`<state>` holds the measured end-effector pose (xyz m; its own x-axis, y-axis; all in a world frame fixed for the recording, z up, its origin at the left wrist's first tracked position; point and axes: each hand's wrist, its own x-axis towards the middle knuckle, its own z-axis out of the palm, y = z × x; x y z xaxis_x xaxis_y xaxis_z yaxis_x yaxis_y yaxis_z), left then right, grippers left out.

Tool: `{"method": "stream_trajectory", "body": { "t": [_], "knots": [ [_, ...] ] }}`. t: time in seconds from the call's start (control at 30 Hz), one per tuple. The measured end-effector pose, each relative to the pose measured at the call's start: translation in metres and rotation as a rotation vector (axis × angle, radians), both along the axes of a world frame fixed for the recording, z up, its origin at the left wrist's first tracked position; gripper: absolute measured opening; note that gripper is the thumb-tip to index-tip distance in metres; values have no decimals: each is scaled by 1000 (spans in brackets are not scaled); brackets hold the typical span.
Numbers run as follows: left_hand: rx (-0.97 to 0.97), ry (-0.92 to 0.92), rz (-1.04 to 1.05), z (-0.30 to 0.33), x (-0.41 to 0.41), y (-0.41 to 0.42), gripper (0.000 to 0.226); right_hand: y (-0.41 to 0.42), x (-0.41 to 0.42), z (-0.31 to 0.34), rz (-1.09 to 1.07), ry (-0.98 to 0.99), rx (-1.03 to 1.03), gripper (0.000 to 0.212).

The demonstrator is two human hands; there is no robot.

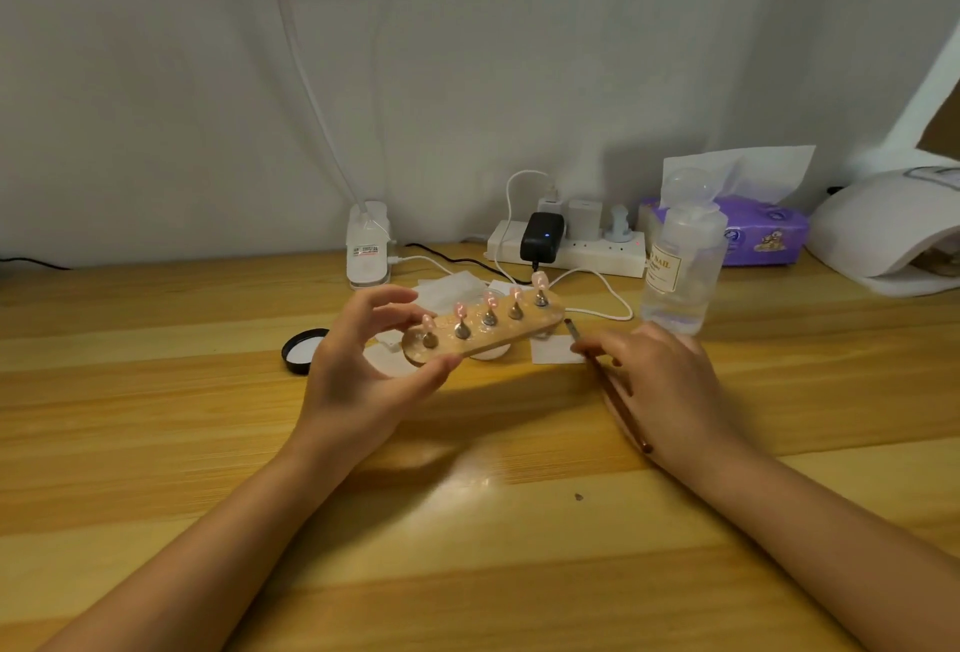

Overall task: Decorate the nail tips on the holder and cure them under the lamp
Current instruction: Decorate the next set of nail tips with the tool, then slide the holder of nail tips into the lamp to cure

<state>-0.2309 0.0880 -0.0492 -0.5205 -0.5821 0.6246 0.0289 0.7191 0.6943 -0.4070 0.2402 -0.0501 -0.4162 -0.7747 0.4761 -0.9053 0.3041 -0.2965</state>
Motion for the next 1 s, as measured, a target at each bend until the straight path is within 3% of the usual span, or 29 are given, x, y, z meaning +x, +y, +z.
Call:
{"method": "stream_trajectory", "body": {
  "t": [0.17,0.33,0.43,0.57,0.63,0.8,0.9,1.0],
  "knots": [
    [24,4,-11,1,1,0,53,-2,-2,-1,87,115,113,34],
    [11,-18,-28,1,-1,2,53,-4,-6,-2,126,63,124,35],
    [12,-20,-48,1,-1,3,54,-5,-7,9,110,-241,-19,28],
    [-3,-25,-74,5,1,5,55,-3,-14,41,139,-1098,-19,11],
    [1,-15,-98,9,0,9,57,5,-19,53,230,-1332,-1,19],
    [-86,-50,-174,19,-8,25,61,29,-32,65,311,-1392,174,29],
    [-116,-125,-206,24,-19,39,57,47,-43,67,296,-1447,177,22],
    [-47,-201,-263,27,-32,53,66,71,-58,69,215,-1456,125,20]
  ]
}}
